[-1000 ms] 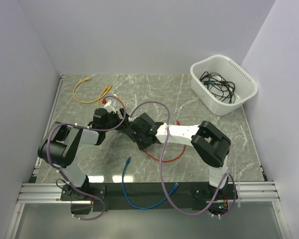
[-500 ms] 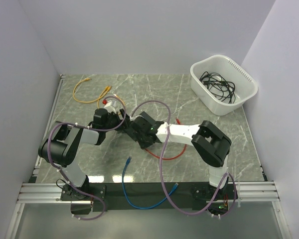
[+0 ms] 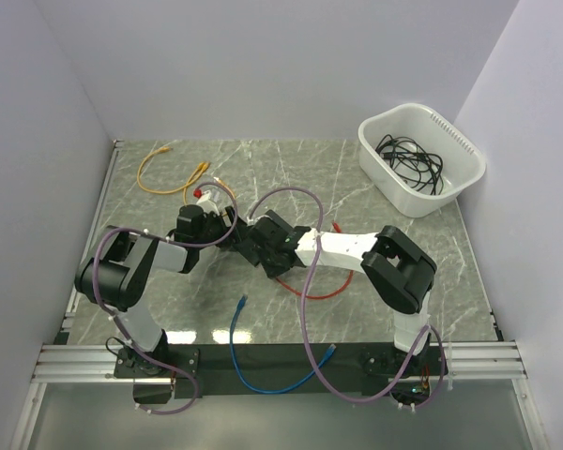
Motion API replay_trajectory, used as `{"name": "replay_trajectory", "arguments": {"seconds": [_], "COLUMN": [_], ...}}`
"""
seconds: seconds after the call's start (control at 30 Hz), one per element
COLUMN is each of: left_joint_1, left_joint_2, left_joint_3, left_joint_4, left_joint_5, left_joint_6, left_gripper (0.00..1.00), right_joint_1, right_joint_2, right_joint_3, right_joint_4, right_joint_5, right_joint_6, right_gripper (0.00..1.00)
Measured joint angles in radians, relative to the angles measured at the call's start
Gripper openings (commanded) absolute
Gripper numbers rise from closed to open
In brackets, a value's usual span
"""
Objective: Insert the plug into the switch port
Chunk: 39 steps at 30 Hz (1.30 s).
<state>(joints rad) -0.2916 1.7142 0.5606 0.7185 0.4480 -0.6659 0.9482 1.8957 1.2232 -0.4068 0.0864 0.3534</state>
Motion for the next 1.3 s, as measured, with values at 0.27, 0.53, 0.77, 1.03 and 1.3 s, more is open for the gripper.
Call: {"name": "replay_trajectory", "arguments": {"seconds": [0.27, 0.53, 0.77, 1.03, 1.3], "left_joint_1": [0.0, 0.003, 0.006, 0.007, -0.01], "left_joint_2": [0.009, 0.033, 0.049, 0.084, 0.104], "left_joint_3": [0.0, 0.006, 0.012, 0.026, 0.043], "left_joint_4": [0.004, 0.027, 0.034, 0.076, 0.084], "left_joint_5": [0.001, 0.01, 0.014, 0.045, 0.052], "left_joint_6": [0.0, 0.0, 0.004, 0.029, 0.084], "left_gripper": [0.8, 0.78, 0.7, 0.66, 0.63], "right_joint_1": [0.0, 0.001, 0.005, 0.007, 0.01], "right_joint_2": [0.0, 0.0, 0.004, 0.02, 0.025], "right_joint_3": [0.009, 0.058, 0.066, 0.066, 0.041], "right_joint_4": [-0.013, -0.06, -0.068, -0.066, -0.042], "right_joint_5": [0.004, -0.001, 0.003, 0.03, 0.076], "right_joint_6": [-0.007, -0.012, -0.012, -0.011, -0.044], "right_gripper": [0.0, 0.0, 0.0, 0.0, 0.0]}}
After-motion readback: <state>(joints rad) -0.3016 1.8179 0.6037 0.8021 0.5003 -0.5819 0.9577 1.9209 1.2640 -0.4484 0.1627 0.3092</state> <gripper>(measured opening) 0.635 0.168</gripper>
